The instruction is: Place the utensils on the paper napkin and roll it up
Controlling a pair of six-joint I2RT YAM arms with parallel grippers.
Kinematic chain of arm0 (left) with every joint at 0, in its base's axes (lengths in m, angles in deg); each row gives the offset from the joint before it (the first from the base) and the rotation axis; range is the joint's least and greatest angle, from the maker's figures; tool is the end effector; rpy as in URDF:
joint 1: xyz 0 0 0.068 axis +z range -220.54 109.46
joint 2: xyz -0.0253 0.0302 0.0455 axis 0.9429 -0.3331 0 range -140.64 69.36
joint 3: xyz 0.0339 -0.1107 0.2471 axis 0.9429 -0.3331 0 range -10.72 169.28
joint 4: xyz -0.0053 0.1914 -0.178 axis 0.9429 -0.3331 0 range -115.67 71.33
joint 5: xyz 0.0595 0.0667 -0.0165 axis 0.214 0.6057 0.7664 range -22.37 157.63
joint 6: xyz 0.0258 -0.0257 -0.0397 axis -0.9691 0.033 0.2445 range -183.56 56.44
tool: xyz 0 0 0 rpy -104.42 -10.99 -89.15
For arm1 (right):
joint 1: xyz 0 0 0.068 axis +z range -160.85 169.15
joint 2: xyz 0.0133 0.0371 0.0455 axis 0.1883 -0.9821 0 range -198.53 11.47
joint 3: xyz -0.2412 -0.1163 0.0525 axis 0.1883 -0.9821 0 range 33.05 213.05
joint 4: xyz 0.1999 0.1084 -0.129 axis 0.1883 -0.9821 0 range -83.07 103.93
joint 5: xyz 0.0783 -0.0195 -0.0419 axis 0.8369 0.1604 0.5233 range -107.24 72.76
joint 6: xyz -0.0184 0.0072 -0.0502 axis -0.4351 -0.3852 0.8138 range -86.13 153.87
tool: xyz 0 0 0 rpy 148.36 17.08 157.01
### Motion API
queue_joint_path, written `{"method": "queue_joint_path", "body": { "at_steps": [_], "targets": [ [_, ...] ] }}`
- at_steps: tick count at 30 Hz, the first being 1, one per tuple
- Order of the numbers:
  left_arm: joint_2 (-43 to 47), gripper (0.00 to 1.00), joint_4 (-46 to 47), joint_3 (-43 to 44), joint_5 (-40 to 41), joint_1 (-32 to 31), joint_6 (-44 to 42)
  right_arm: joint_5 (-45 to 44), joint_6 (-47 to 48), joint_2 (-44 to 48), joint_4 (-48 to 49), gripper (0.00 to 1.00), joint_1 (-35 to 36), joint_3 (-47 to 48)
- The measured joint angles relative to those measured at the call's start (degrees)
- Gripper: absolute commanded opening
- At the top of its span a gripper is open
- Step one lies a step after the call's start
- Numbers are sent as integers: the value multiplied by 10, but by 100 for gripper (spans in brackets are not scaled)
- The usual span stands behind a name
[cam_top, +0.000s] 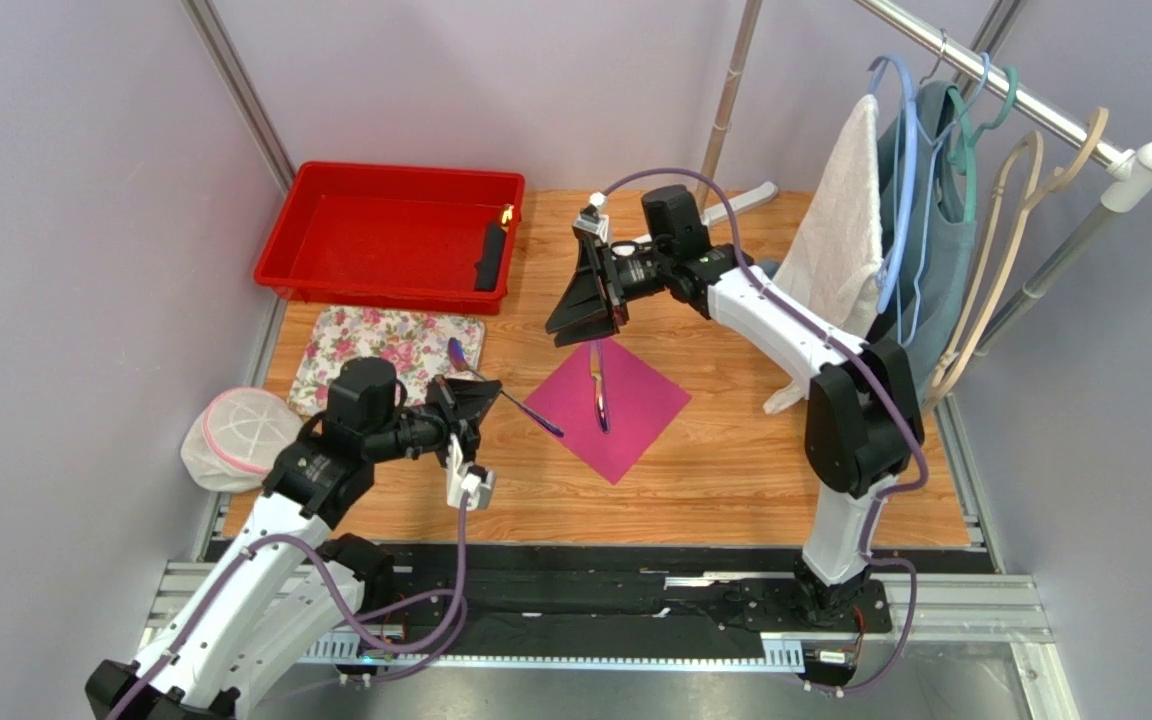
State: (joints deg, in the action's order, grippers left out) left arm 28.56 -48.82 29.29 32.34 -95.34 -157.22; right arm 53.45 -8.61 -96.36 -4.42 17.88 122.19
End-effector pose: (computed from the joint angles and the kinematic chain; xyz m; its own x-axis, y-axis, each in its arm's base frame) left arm 0.1314 -0.0834 0.2897 0.8203 0.5184 -0.2416 0.4152 -0.2493 0.8749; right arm 0.3527 0.2318 0.2915 -0.9430 -0.2623 -0.2048 -0.2477 0.1422 0.9584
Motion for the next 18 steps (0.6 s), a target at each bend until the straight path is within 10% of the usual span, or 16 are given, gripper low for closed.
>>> {"method": "queue_joint_path", "body": {
  "at_steps": [8,18],
  "targets": [
    [67,0,238,-149,-75,0,-28,14,29,87,0,52,71,-18],
    [116,0,321,-159,-128,0,-60,-18,81,66,-75,36,102,-29]
  ]
}}
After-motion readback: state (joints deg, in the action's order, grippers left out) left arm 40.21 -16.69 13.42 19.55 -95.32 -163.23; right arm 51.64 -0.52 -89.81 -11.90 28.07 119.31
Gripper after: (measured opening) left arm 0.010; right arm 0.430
